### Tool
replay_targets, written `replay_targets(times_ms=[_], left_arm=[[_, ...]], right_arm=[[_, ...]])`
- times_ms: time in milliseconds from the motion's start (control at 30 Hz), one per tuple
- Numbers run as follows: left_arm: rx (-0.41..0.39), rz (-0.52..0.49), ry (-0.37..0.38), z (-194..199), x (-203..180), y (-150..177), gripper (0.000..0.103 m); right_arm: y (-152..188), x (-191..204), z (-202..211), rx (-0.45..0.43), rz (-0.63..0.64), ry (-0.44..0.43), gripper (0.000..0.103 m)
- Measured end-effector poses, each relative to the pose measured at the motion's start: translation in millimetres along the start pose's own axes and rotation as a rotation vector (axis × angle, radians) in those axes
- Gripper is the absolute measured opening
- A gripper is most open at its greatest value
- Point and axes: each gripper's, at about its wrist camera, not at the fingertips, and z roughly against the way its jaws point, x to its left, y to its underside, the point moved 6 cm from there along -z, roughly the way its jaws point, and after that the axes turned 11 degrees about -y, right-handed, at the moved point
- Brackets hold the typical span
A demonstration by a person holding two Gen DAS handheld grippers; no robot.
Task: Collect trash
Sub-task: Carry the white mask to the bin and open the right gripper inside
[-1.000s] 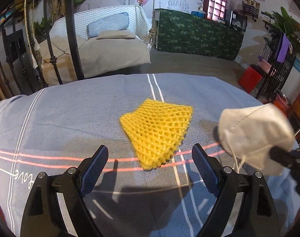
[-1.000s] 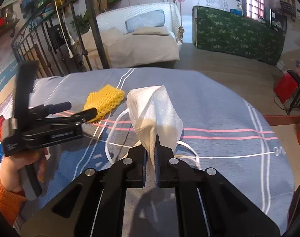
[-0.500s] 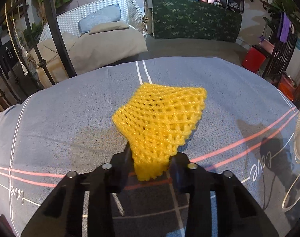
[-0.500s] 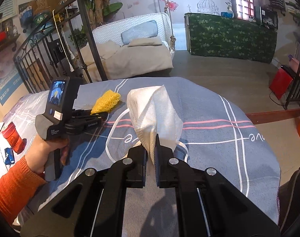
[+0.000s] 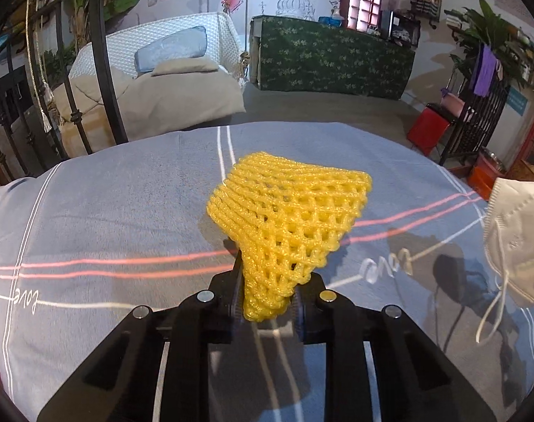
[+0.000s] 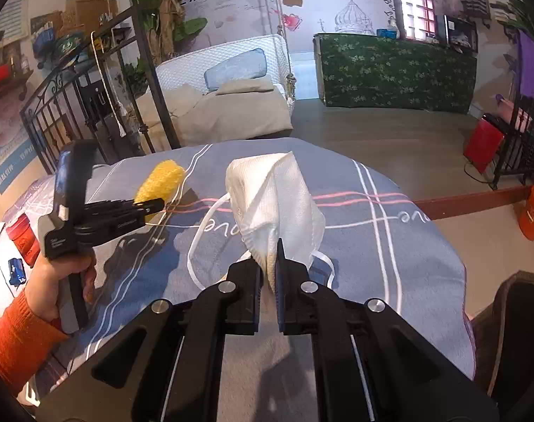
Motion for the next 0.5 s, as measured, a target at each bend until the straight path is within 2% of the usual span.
replay_targets(times_ms=[500], left_arm=[[-0.084,-0.061,0.124,81,-62,37,0.023]], right_arm=[[47,-44,69,-0.056,-0.098,0.073,0.007]])
